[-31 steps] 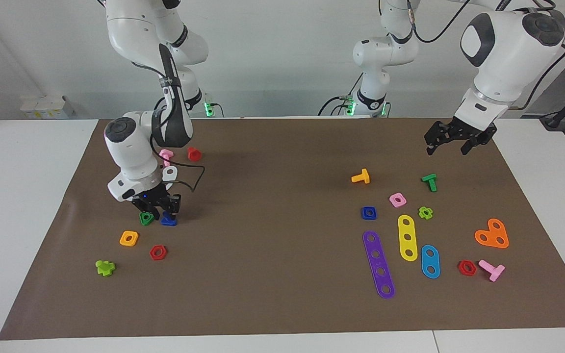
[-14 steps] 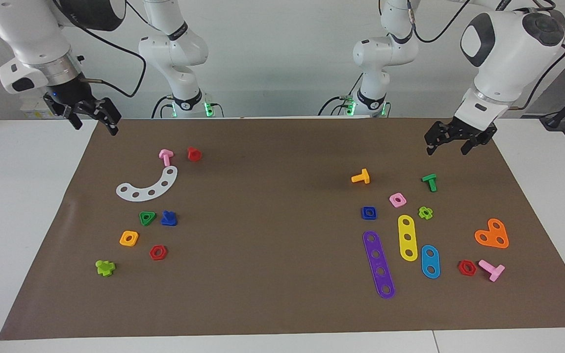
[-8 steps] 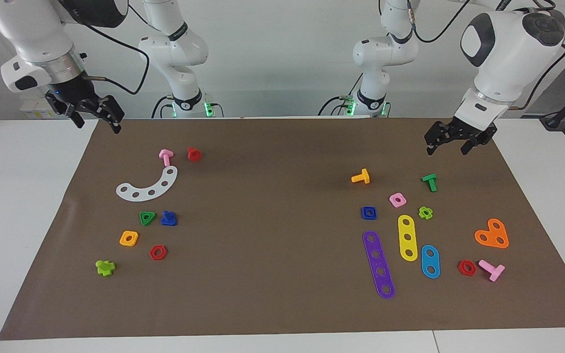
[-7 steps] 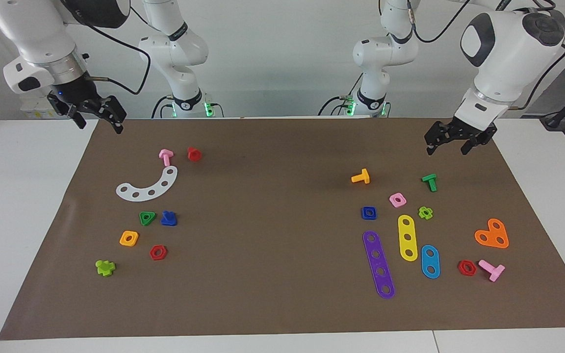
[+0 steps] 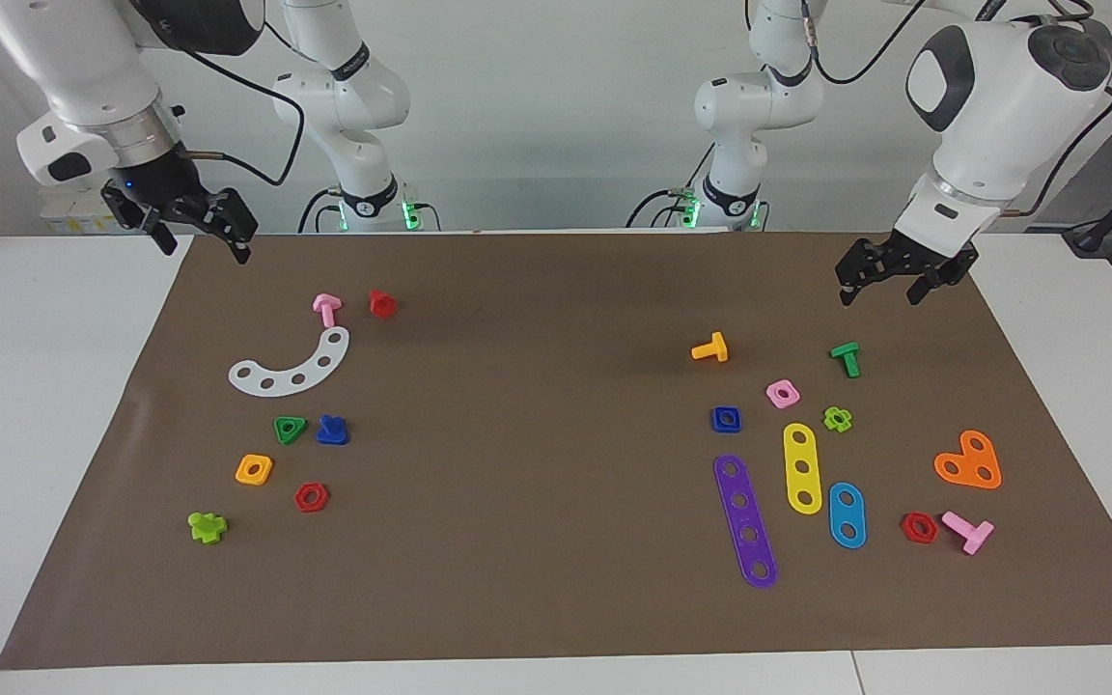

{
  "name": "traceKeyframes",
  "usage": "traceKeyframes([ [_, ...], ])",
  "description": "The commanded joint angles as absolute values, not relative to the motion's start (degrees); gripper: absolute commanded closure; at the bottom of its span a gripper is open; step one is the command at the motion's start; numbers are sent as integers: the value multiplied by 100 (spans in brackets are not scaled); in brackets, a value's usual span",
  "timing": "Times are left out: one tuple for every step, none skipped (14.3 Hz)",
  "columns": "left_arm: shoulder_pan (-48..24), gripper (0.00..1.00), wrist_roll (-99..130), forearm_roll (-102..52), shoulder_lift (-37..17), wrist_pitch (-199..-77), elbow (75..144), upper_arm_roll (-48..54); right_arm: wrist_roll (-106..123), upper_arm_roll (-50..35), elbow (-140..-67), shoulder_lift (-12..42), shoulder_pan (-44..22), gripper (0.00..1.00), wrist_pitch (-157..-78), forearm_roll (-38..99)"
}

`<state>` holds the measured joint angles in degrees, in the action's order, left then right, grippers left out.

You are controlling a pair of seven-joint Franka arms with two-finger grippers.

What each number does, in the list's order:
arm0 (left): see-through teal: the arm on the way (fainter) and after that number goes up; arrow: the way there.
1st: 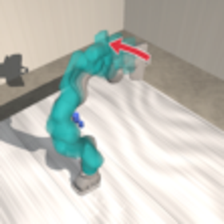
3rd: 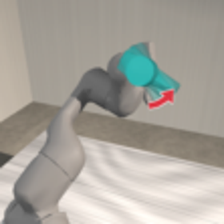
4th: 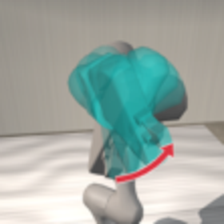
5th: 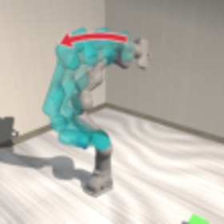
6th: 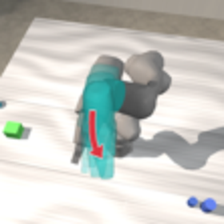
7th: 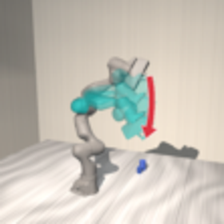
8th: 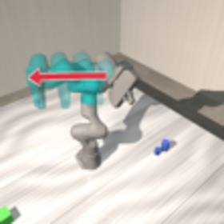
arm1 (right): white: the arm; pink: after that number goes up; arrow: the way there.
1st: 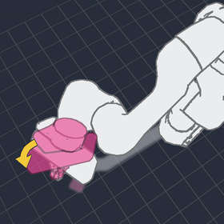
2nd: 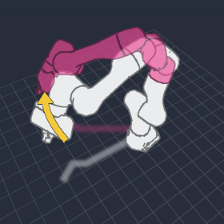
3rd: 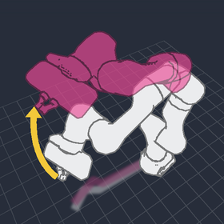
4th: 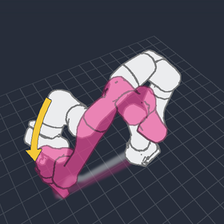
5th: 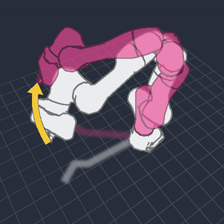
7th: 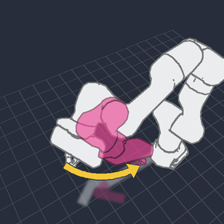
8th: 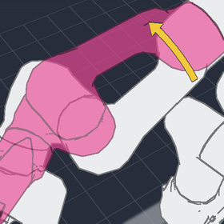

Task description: Unscrew and place screws in storage area

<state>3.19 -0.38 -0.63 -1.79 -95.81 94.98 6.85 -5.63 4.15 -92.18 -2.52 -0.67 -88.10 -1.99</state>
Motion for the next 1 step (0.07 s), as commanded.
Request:
traceKeyframes([
  [352,0,0,26,-18,-9686,9677,712,-448,413,-9105,-211,-53,0,-8692,-158],
])
